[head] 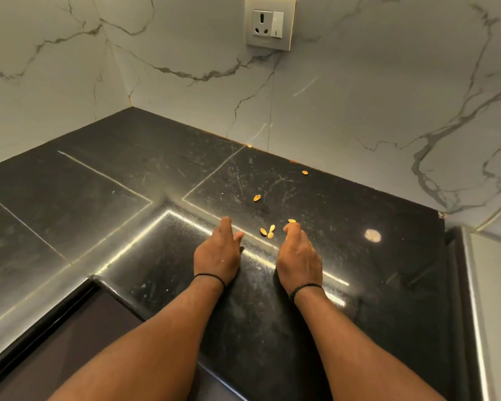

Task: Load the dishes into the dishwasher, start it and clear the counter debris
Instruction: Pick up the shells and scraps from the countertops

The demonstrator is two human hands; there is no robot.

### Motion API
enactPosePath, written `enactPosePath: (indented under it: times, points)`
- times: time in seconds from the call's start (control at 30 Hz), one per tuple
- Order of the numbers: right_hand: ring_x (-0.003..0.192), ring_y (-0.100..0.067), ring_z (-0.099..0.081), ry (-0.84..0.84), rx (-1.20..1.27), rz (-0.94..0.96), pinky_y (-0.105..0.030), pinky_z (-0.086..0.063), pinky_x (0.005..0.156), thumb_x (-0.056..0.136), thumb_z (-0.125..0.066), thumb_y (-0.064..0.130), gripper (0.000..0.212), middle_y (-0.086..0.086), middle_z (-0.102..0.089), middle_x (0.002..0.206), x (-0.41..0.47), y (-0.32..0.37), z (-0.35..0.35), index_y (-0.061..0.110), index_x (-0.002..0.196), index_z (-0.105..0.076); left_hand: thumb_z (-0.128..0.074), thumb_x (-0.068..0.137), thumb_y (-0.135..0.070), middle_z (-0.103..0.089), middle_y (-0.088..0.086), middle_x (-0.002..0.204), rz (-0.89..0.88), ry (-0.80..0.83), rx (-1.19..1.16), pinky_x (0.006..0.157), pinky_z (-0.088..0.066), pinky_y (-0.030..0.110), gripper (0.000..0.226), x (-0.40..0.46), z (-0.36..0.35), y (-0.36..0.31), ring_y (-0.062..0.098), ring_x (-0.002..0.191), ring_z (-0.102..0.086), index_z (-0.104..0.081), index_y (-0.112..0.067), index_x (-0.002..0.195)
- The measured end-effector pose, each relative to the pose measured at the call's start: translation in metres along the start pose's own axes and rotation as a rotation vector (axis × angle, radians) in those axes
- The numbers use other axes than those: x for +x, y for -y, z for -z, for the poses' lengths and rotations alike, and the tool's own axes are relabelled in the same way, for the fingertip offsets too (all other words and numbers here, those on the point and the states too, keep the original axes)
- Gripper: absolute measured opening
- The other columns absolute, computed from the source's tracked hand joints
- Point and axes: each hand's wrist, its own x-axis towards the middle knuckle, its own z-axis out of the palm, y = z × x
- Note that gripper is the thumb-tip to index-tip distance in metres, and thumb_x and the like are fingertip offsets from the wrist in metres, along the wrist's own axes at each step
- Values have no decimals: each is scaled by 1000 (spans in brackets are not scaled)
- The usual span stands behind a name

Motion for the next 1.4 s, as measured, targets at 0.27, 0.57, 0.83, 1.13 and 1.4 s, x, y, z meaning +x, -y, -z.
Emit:
enactPosePath:
  times: [0.27, 0.57, 0.83, 1.13, 1.4]
  points:
    - [90, -19, -62, 130, -86, 51, -32, -45, 69, 98, -42, 40, 29, 6, -64, 96, 2, -5, 0, 41, 125, -52, -44, 96, -52, -67, -2, 88, -33, 66, 139, 60, -40, 29, 29, 8, -5, -4, 24, 75, -63, -47, -23, 98]
    - [85, -19, -62, 130, -36, -42, -30, -36, 64, 95, -49, 45, 16, 8, -66, 94, 2, -3, 3, 29, 100, -51, -38, 100, -42, -62, 1, 87, -25, 60, 161, 58, -36, 30, 25, 7, -7, -4, 23, 71, -59, -42, -18, 99]
    - [81, -23, -61, 115, -157, -31, -32, -32, 59, 100, -33, 46, 31, -1, -62, 92, 1, 0, 0, 18, 99, -44, -41, 100, -17, -50, 5, 105, -251, 111, 132, 54, -36, 35, 21, 18, -25, -22, 28, 73, -57, -46, -16, 120]
    - [87, -29, -57, 37, -65, -54, -32, -32, 62, 100, -35, 18, 18, -5, -58, 99, 2, -7, -5, 16, 113, -47, -29, 103, -34, -50, 2, 95, -346, 163, 191, 55, -36, 34, 21, 31, -33, -32, 24, 72, -54, -44, -19, 107]
    - [86, -26, -54, 32, -25, -47, -32, -32, 64, 102, -32, 36, 27, -5, -52, 98, 24, -7, 1, 17, 98, -50, -38, 101, -36, -52, -1, 93, -289, 146, 156, 56, -34, 32, 18, 30, -33, -34, 22, 73, -56, -39, -18, 101]
